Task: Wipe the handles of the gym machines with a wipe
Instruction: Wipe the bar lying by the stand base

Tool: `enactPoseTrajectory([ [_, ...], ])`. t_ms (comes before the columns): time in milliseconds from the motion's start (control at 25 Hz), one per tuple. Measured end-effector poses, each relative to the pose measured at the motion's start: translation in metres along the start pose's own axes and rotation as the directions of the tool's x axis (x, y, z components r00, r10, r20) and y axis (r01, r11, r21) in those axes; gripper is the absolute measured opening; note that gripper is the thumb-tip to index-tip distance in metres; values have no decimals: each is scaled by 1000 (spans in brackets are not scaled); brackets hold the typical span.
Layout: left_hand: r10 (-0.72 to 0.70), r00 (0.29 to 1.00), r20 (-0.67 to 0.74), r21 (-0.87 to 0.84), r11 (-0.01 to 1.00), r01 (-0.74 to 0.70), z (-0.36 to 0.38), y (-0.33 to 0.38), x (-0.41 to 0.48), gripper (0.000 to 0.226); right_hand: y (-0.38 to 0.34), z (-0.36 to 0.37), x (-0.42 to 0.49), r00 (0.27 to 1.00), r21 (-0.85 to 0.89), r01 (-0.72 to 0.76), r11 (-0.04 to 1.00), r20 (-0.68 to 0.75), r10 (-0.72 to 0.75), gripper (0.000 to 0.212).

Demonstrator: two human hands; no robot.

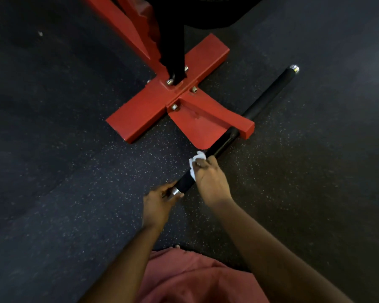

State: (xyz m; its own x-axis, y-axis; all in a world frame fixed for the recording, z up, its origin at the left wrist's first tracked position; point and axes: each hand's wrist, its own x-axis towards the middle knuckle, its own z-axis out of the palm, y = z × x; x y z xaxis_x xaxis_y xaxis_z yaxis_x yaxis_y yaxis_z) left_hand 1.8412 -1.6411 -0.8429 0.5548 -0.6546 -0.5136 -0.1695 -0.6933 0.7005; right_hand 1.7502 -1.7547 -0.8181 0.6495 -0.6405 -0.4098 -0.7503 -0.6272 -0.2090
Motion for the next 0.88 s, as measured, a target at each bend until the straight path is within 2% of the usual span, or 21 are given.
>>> enactPoseTrajectory([
  [160,19,1000,-15,19,1000,-19,0,-2,-2,33,-33,6,-27,975,5,197,980,108,-196,44],
  [240,13,999,-41,-7,1000,-13,2,-2,-2,33,-25,-6,-20,963,8,245,970,110,-244,38],
  [280,-3,999,-51,-39,999,1,2,-2,-3,35,-11,-13,-9,979,-9,189,982,87,-187,34],
  [360,-22,998,-55,-101,995,16,3,-5,-4,40,23,-32,23,1000,-51,-13,999,9,13,27],
  [400,-18,998,-53,-115,993,11,4,-6,-4,41,39,-38,36,995,-45,-96,994,-2,96,26],
  [480,-1,998,-59,-124,992,-6,6,-8,-5,42,39,-43,43,985,-28,-168,985,41,169,25],
  [560,-8,997,-71,-118,993,0,6,-8,-5,42,14,-39,32,989,-123,-86,989,113,100,26],
  [600,-9,997,-71,-104,995,2,6,-8,-5,41,3,-32,24,983,-191,17,981,182,18,26],
  [720,27,999,-47,-71,997,-30,4,-5,-4,33,-36,-19,6,936,-235,281,930,280,-212,25],
  [800,28,999,-28,-78,996,-30,2,-2,-4,32,-41,-16,6,901,-205,325,923,364,-236,24],
  [880,1,1000,-17,-110,994,-3,1,-3,-3,40,-20,-24,30,912,-195,308,931,340,-230,25],
])
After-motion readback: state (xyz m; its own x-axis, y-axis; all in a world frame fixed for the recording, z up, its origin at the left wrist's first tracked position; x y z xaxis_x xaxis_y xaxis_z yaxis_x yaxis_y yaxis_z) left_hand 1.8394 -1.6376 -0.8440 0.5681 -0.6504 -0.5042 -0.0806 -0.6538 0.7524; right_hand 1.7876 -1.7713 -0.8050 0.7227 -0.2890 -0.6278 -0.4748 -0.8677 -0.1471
